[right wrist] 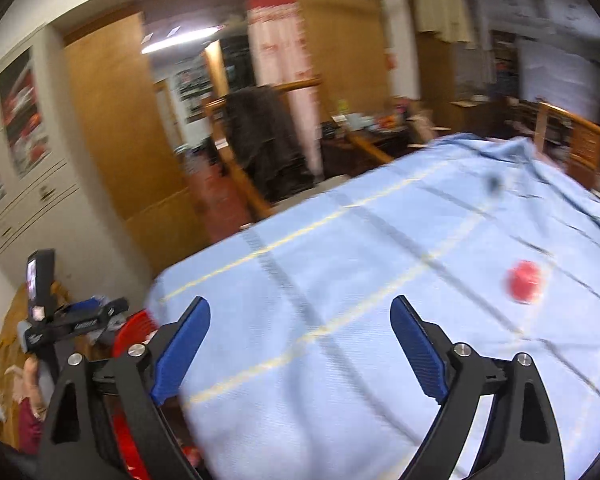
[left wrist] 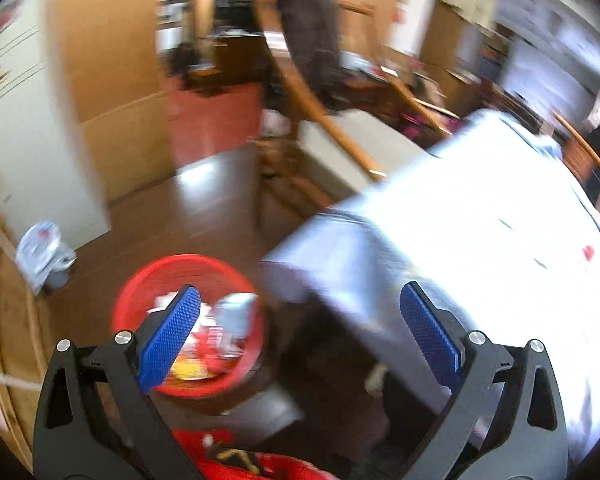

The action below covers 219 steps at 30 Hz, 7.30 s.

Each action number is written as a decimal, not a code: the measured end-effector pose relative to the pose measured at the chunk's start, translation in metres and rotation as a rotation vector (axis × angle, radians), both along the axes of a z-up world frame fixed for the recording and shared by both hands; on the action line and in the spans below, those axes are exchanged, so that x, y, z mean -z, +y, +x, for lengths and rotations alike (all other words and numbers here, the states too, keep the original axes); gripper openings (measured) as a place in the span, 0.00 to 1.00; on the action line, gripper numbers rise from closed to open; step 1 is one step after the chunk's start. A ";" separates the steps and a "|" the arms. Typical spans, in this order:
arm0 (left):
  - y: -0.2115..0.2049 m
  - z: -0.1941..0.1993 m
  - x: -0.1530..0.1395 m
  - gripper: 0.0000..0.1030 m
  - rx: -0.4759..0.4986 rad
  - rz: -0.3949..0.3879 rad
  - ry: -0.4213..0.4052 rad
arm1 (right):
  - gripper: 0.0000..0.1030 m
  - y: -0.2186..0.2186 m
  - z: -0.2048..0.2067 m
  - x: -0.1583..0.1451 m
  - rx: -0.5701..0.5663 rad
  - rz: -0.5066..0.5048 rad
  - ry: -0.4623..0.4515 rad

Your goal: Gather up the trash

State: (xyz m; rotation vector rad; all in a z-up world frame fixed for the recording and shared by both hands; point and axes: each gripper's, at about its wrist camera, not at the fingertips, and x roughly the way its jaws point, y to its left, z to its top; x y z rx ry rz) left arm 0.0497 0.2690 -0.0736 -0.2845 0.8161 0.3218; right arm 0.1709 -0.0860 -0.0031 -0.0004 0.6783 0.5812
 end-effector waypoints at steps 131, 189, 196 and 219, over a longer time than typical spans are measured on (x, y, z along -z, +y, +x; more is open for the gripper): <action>-0.322 0.173 0.012 0.51 0.756 -0.010 0.068 | 0.54 -0.215 0.031 0.108 0.442 -0.093 0.245; -0.322 0.163 0.009 0.49 0.757 0.022 0.049 | 0.53 -0.216 0.030 0.114 0.474 -0.068 0.248; -0.315 0.136 0.001 0.49 0.748 0.027 0.023 | 0.53 -0.226 0.008 0.102 0.514 0.017 0.226; -0.300 0.054 -0.046 0.49 0.767 0.031 -0.135 | 0.53 -0.201 -0.084 0.049 0.488 0.043 0.047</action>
